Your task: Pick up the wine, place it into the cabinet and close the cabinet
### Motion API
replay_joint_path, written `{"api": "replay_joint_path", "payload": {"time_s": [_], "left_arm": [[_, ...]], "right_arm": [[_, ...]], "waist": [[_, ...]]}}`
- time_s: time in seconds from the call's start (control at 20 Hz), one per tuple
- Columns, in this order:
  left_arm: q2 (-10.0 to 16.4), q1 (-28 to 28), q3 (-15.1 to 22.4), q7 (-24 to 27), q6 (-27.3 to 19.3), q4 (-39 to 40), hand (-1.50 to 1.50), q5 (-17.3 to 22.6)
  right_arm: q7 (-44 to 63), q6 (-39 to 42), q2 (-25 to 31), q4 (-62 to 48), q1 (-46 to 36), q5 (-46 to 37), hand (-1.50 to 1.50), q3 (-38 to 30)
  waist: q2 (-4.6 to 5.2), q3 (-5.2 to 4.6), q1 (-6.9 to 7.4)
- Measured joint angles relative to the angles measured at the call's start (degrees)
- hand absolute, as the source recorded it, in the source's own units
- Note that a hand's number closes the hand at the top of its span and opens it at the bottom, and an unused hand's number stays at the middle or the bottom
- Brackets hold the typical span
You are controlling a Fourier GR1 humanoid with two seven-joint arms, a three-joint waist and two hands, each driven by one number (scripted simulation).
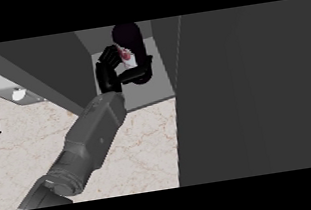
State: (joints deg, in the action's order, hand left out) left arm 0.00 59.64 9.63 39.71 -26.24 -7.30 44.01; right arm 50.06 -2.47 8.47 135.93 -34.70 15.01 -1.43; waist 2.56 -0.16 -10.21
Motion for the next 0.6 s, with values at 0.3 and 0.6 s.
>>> {"api": "replay_joint_path", "payload": {"time_s": [0.3, 0.6], "left_arm": [[0.0, 3.2, -0.2, -2.3, -1.2, 1.1, 1.50, 0.5], [0.0, 5.6, -1.3, -5.0, -1.6, 2.6, 1.50, 1.4]], "right_arm": [[-0.6, 0.8, 0.5, 0.1, 1.2, 0.4, -1.50, -1.2], [-0.8, 1.4, 0.9, 0.2, 2.0, 0.5, -1.50, -1.5]], "waist": [[0.17, 0.06, 0.72], [0.35, 0.06, 1.22]]}}
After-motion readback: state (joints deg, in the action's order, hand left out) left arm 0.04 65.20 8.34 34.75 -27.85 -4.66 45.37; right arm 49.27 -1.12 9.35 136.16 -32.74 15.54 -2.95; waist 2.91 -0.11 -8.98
